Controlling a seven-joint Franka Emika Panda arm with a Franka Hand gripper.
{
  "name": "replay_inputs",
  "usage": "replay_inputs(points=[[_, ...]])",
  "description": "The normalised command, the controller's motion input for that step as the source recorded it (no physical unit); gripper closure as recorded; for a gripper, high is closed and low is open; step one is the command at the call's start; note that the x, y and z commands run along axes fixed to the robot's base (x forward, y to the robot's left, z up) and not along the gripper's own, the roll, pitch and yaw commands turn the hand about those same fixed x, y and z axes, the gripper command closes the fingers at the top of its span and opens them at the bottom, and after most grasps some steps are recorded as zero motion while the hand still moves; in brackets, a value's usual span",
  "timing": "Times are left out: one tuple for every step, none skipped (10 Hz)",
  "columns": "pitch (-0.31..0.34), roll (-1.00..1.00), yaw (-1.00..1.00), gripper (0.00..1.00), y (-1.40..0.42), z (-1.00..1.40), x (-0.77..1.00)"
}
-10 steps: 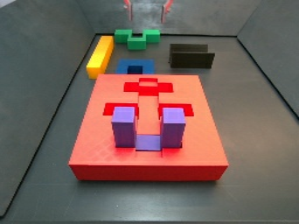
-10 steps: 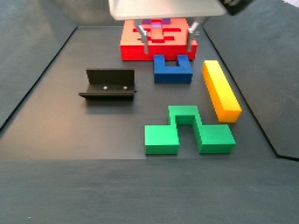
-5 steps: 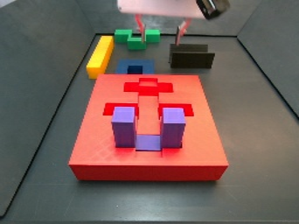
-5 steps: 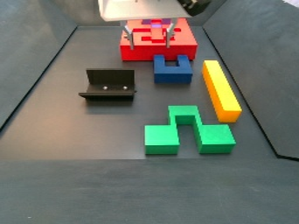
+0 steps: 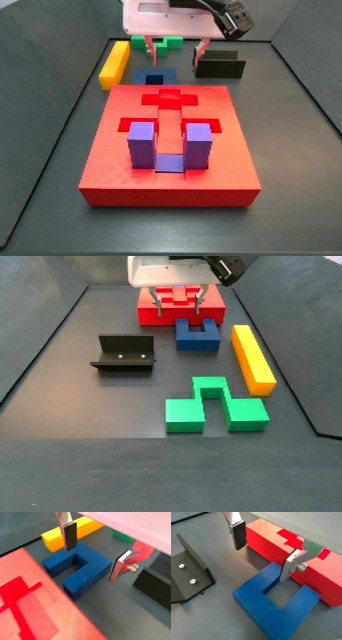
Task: Pick up the blue object. Move up. Place the blue object on the fixture. Regrasp the blue object. Move to above the board. Insert the blue object.
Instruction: Pick up the blue object.
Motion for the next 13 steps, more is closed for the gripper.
replay_inputs(points=[[-0.064,0.06,0.23,0.00,-0.31,-0.21,0.15],[-0.044,0.10,0.15,0.00,-0.25,-0.29,0.13],[-0.009,0.20,0.10,0.00,-0.20,-0.31,0.00],[0.000,0.22,0.05,0.00,-0.15,-0.28,-0.04],[0.000,0.19,0.00,0.00,-0.14,-0.21,-0.11],[0.000,0.22,0.00,0.00,-0.11,-0.19,-0.12],[0.000,0.26,0.00,0.00,-0.13,-0.25,0.00],[0.000,0.23,0.00,0.00,-0.07,-0.27,0.04],[0.000,0.14,0.00,0.00,0.00,-0.29,0.15],[0.000,0.16,0.00,0.00,0.01,-0.33,0.09],[0.000,0.16,0.00,0.00,0.05,-0.33,0.11],[0.000,0.12,0.00,0.00,0.05,-0.26,0.02],[0.000,0.03,0.00,0.00,0.00,-0.13,0.00]])
